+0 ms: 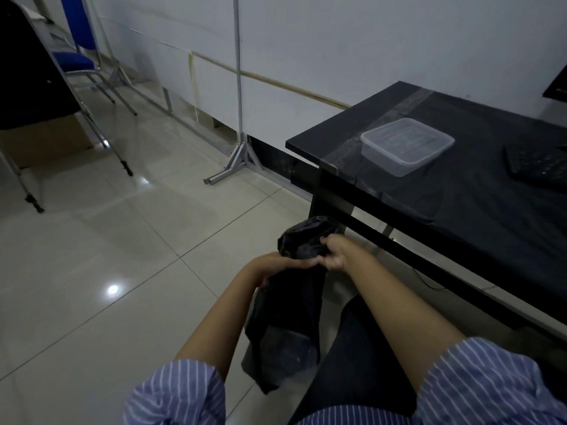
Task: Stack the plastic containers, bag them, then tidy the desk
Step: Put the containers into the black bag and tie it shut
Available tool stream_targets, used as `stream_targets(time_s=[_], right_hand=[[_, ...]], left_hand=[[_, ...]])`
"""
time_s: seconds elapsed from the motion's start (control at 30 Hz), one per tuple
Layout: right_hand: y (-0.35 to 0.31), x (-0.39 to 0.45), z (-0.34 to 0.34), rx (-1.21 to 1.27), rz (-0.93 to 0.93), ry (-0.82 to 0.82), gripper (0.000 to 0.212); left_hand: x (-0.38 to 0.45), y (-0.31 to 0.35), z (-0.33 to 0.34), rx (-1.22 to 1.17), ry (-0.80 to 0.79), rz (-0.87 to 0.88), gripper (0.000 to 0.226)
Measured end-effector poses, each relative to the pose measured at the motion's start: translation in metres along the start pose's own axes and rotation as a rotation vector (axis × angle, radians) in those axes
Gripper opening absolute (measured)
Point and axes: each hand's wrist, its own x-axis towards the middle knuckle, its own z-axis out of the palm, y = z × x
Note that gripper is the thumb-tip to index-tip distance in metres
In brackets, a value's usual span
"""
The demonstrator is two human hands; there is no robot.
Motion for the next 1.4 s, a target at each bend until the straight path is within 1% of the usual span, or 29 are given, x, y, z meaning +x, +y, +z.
stream_targets(time_s=[0.07, 0.1, 0.13, 0.2, 0.23, 0.33, 0.4, 0.47, 0.5, 0.6, 0.67, 0.7, 0.73, 0.77, 0.8, 0.83, 0.87, 0.9, 0.97, 1.0, 1.1, 1.13, 1.2, 1.23, 1.27, 1.3, 1.37, 1.4], right_hand=[[0.000, -0.005, -0.002, 0.034, -0.002, 0.009, 0.039], [-0.001, -0.007, -0.003, 0.050, -0.002, -0.001, 0.039], [-0.002, -0.006, -0.004, 0.066, 0.002, -0.012, 0.039], [-0.004, -0.003, -0.004, 0.094, 0.022, -0.038, 0.039], [-0.005, -0.002, -0.003, 0.105, 0.030, -0.050, 0.039], [-0.009, -0.007, 0.002, 0.143, 0.001, -0.143, 0.038], [-0.011, -0.016, 0.003, 0.110, -0.042, -0.219, 0.031], [-0.011, -0.019, -0.003, 0.013, -0.081, -0.257, 0.011], [-0.010, -0.020, -0.007, -0.035, -0.092, -0.265, 0.007], [0.002, -0.015, -0.023, -0.297, -0.095, -0.232, 0.006], [0.018, -0.007, -0.029, -0.560, -0.093, -0.165, 0.024], [0.028, -0.005, -0.029, -0.709, -0.081, -0.134, 0.026], [0.039, -0.004, -0.027, -0.848, -0.026, -0.126, 0.025], [0.052, -0.003, -0.025, -0.964, 0.060, -0.125, 0.029], [0.065, 0.000, -0.021, -1.040, 0.136, -0.131, 0.043], [0.077, 0.003, -0.020, -1.066, 0.203, -0.144, 0.065], [0.092, 0.010, -0.018, -1.048, 0.259, -0.172, 0.083], [0.105, 0.011, -0.016, -1.002, 0.291, -0.209, 0.092], [0.132, 0.018, -0.014, -0.783, 0.332, -0.264, 0.106], [0.144, 0.022, -0.014, -0.671, 0.341, -0.270, 0.109], [0.162, 0.034, -0.010, -0.487, 0.282, -0.259, 0.099], [0.161, 0.032, -0.005, -0.443, 0.273, -0.258, 0.090], [0.154, 0.029, 0.001, -0.339, 0.267, -0.275, 0.058], [0.150, 0.027, 0.003, -0.322, 0.256, -0.290, 0.044], [0.148, 0.029, 0.003, -0.329, 0.248, -0.295, 0.040], [0.145, 0.029, 0.003, -0.353, 0.232, -0.286, 0.043], [0.142, 0.030, 0.001, -0.406, 0.220, -0.247, 0.052], [0.142, 0.032, 0.000, -0.409, 0.211, -0.241, 0.052]], left_hand=[[-0.002, 0.003, 0.008, 0.118, 0.014, -0.020, 0.047], [-0.001, 0.003, 0.009, 0.141, 0.043, -0.025, 0.039], [0.002, 0.001, 0.008, 0.161, 0.102, -0.016, 0.039], [0.007, -0.004, 0.003, 0.183, 0.206, -0.004, 0.056], [0.010, -0.007, 0.001, 0.171, 0.242, 0.004, 0.060], [0.011, -0.007, -0.003, 0.143, 0.308, 0.044, 0.046], [0.010, -0.004, -0.007, 0.109, 0.335, 0.058, 0.040], [0.008, -0.003, -0.014, 0.050, 0.336, 0.048, 0.036], [0.006, -0.001, -0.017, 0.026, 0.335, 0.038, 0.034], [-0.001, 0.004, -0.029, -0.051, 0.332, 0.020, 0.032], [-0.007, 0.009, -0.038, -0.105, 0.339, 0.011, 0.034], [-0.008, 0.011, -0.043, -0.124, 0.340, 0.002, 0.038], [-0.010, 0.013, -0.046, -0.143, 0.326, -0.001, 0.039], [-0.014, 0.017, -0.048, -0.157, 0.316, -0.003, 0.035], [-0.017, 0.020, -0.050, -0.166, 0.308, -0.003, 0.028], [-0.020, 0.023, -0.053, -0.175, 0.300, -0.004, 0.023], [-0.023, 0.026, -0.057, -0.181, 0.300, -0.008, 0.021], [-0.026, 0.028, -0.061, -0.185, 0.297, -0.015, 0.022], [-0.031, 0.032, -0.067, -0.199, 0.295, -0.023, 0.024], [-0.033, 0.034, -0.070, -0.210, 0.300, -0.023, 0.025], [-0.038, 0.040, -0.079, -0.265, 0.326, -0.015, 0.028], [-0.037, 0.040, -0.085, -0.286, 0.350, -0.008, 0.033], [-0.036, 0.040, -0.095, -0.345, 0.398, 0.010, 0.039], [-0.037, 0.040, -0.099, -0.385, 0.413, 0.032, 0.035], [-0.039, 0.041, -0.101, -0.431, 0.425, 0.054, 0.026], [-0.040, 0.042, -0.104, -0.477, 0.433, 0.069, 0.020], [-0.043, 0.043, -0.109, -0.545, 0.459, 0.085, 0.016], [-0.044, 0.044, -0.111, -0.564, 0.477, 0.091, 0.017]])
